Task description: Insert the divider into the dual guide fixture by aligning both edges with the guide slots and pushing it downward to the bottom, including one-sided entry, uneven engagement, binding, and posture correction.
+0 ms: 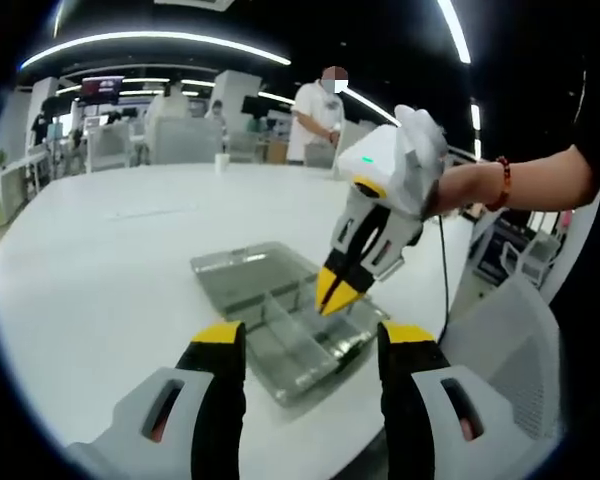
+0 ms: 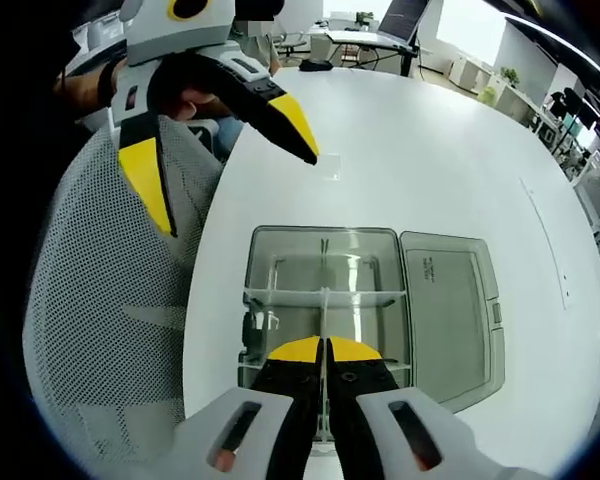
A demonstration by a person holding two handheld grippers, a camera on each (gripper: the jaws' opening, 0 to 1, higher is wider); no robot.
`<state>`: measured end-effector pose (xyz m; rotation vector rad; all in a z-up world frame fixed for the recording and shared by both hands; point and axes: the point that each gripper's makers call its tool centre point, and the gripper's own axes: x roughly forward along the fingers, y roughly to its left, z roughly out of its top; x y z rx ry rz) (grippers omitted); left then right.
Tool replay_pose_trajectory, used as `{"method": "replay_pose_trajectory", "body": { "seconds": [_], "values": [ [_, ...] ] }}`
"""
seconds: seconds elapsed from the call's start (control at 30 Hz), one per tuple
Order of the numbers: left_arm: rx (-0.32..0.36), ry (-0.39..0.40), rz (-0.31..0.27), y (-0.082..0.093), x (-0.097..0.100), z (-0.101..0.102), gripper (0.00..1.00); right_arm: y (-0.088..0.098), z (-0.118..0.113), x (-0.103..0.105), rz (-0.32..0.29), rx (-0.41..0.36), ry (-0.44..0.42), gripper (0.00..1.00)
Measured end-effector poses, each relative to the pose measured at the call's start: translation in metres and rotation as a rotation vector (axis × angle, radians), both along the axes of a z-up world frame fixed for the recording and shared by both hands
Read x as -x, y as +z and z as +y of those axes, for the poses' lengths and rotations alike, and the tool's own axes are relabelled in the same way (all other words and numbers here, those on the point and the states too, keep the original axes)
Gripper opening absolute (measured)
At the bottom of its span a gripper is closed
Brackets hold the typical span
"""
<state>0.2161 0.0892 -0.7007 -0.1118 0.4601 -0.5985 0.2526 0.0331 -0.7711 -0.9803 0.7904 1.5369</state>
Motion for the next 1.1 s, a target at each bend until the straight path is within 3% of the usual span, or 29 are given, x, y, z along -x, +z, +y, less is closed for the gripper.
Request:
{"method": "replay_pose_trajectory", "body": {
  "seconds": [0.2, 0.63, 0.7, 0.87, 1.1],
  "values": [
    [-0.007, 0.047, 0.025, -0.008, 0.000, 0.008, 0.52, -0.005, -0.001, 0.001, -0.001, 0.018, 0.003, 0.00],
    [-0.089, 0.178, 0.104, -0.027, -0.005, 0.041, 0.50, -0.010, -0.001, 0.001, -0.012, 0.034, 0.017, 0.00],
    [-0.088, 0.211, 0.151, -0.035, -0.003, 0.048, 0.50, -0.009, -0.002, 0.001, -0.006, 0.028, 0.006, 0.00],
    [-0.137, 0.259, 0.182, -0.043, -0.002, 0.065, 0.50, -0.010, -0.004, 0.000, -0.005, 0.007, -0.029, 0.00],
    [-0.195, 0.313, 0.239, -0.054, -0.004, 0.088, 0.49, -0.002, 0.002, 0.000, 0.003, -0.079, -0.108, 0.10]
  ]
}}
